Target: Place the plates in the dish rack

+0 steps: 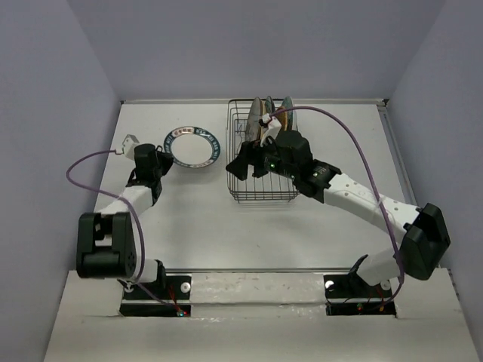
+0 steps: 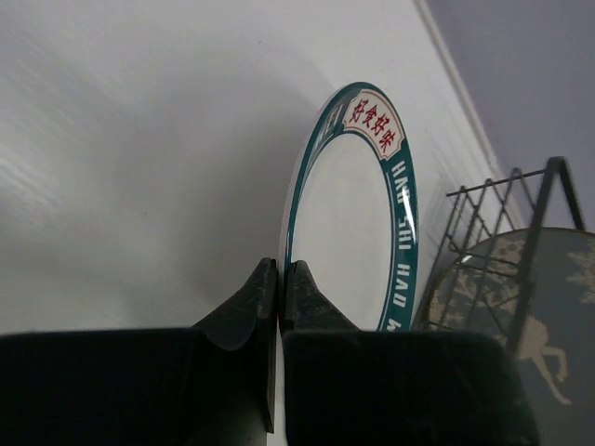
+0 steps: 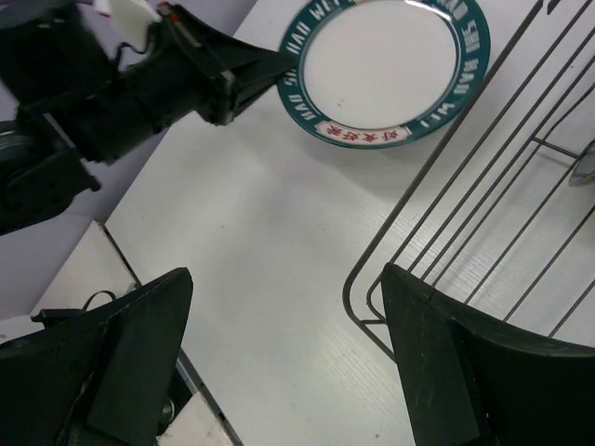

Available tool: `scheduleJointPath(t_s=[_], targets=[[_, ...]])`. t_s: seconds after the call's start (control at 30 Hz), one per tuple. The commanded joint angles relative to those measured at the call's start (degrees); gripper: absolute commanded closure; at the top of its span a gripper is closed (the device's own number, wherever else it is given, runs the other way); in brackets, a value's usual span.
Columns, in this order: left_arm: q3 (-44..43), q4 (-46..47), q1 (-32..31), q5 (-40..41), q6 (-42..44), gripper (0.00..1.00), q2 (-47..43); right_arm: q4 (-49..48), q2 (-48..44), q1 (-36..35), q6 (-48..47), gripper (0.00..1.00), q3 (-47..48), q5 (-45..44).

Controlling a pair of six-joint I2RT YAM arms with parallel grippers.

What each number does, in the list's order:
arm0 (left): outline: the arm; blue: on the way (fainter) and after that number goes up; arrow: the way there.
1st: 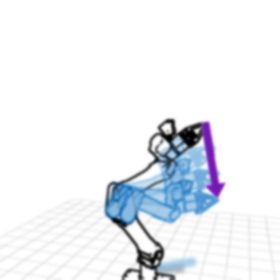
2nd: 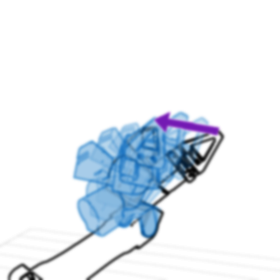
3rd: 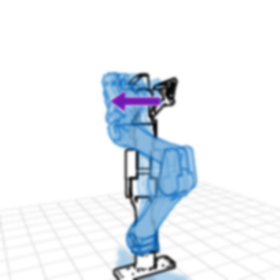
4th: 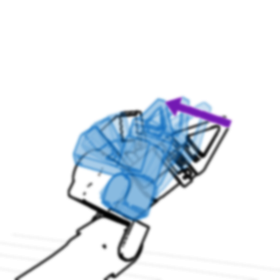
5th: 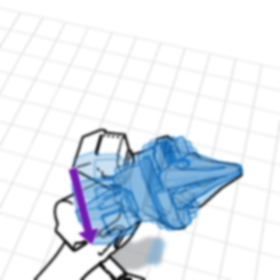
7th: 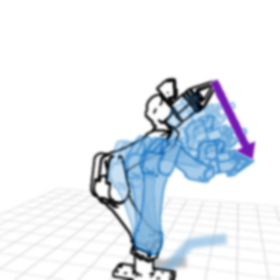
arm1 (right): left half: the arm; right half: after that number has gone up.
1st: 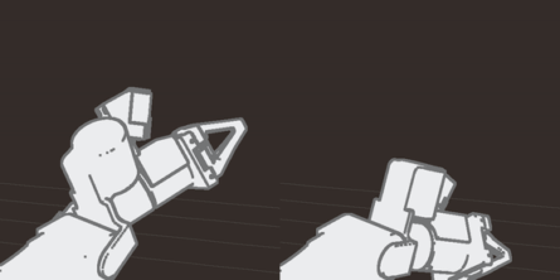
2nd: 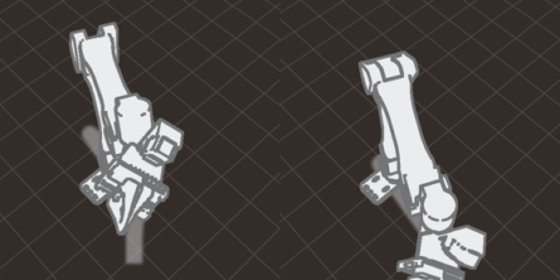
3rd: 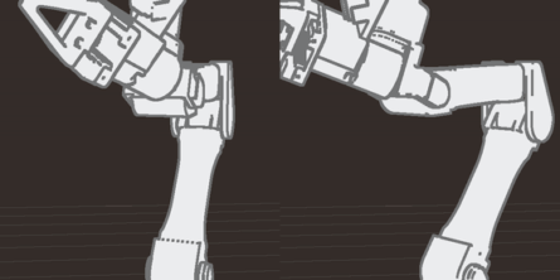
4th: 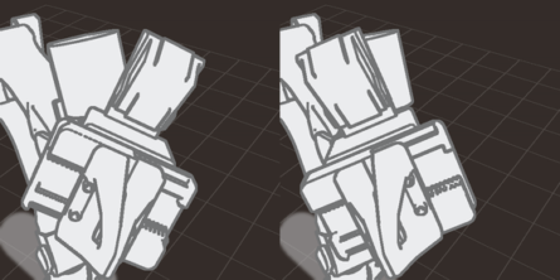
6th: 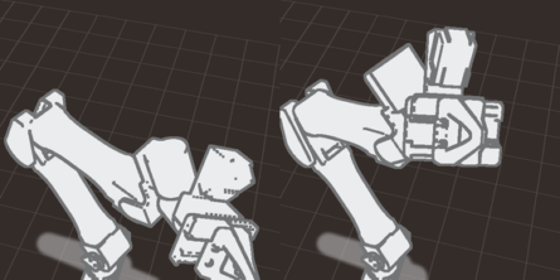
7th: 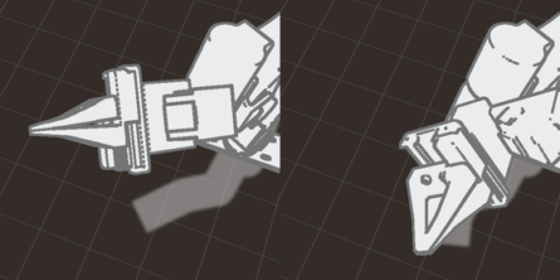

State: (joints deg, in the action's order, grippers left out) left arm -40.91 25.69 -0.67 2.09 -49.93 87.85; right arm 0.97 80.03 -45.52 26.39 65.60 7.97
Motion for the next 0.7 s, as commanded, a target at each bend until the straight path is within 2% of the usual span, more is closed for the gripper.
scheduleJointPath(t_s=[0.0,0.1,0.17,0.23,0.43,0.57,0.67], targets=[[4.33,3.14,0.23,7.31,-2.01,0.94,-17.77,-1.94,3.37,-0.36,-0.03,0.11,5.84,4.16],[9.25,-0.8,0.23,8.11,-0.26,0.94,-31.99,-1.94,7.41,-0.36,0.76,0.08,9.0,5.13],[10.14,-2.74,0.23,6.44,0.71,0.94,-36.07,-1.94,8.56,-0.36,1.2,0.07,10.33,4.87],[10.76,-5.55,0.23,0.58,2.81,0.94,-40.37,-1.68,9.87,-0.36,1.29,0.06,12.52,4.51],[10.85,-11.79,0.23,-10.25,6.77,0.94,-49.43,0.5,12.95,-0.36,0.15,0.0,17.1,2.68],[9.27,-15.23,0.23,-18.15,9.23,0.95,-52.34,0.96,14.36,2.53,0.5,0.0,17.02,0.91],[8.91,-16.64,0.23,-20.53,10.03,0.94,-54.27,1.31,13.93,3.15,-2.56,0.0,15.18,0.3]])
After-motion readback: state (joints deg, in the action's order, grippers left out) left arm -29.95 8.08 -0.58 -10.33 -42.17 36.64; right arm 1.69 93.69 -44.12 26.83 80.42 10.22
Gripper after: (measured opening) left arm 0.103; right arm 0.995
